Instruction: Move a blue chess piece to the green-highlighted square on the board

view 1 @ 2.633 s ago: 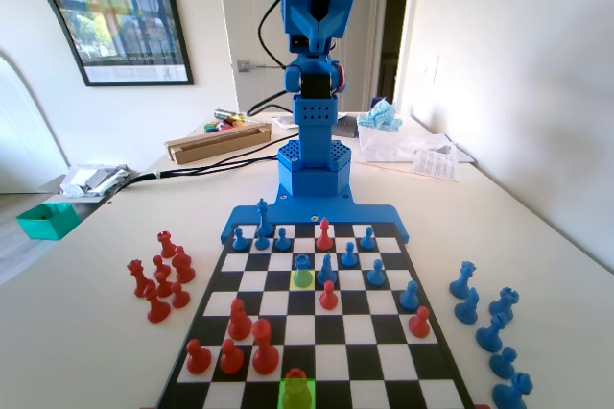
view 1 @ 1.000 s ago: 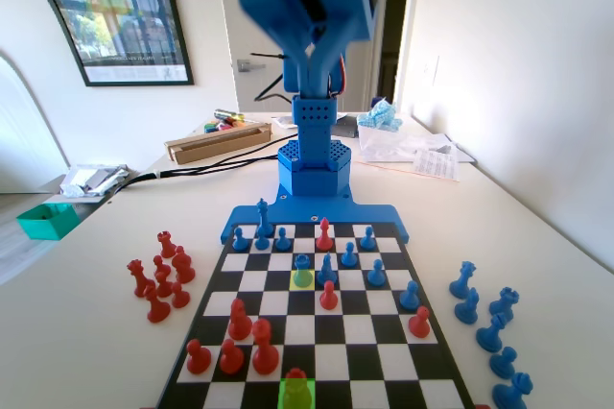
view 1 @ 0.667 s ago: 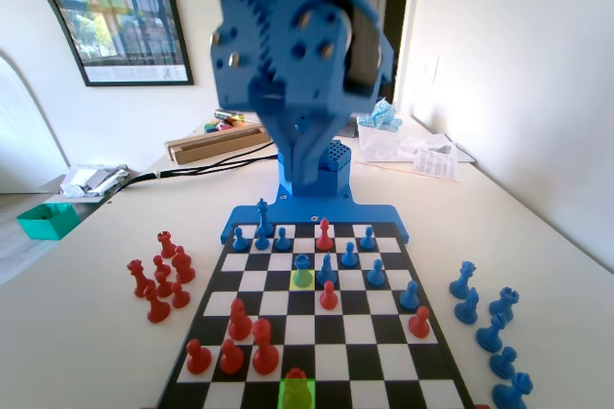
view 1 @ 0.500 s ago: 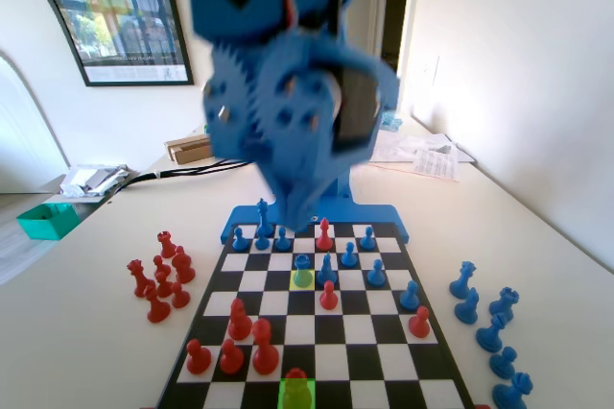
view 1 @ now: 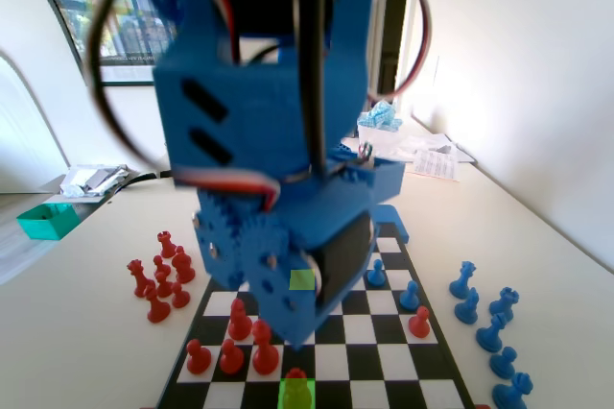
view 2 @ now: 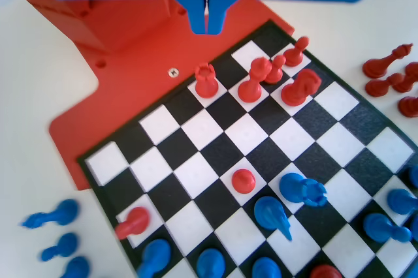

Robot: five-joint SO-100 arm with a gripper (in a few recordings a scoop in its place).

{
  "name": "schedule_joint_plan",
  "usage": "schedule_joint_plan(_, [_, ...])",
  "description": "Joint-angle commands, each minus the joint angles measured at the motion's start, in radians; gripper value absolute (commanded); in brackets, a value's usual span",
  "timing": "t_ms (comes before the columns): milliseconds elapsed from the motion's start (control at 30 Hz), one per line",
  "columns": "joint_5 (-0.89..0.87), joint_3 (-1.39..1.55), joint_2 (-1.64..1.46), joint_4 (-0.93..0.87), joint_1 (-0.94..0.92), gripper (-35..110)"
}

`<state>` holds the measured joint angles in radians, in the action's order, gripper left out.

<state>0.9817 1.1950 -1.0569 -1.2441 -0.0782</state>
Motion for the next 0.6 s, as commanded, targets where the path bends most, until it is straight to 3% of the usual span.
schedule_joint_plan(0, [0.040,-0.071,-0.015,0.012,-0.006,10])
schedule_joint_plan(567, [0.126,-0.083,0.063,0.063,-0.012,12])
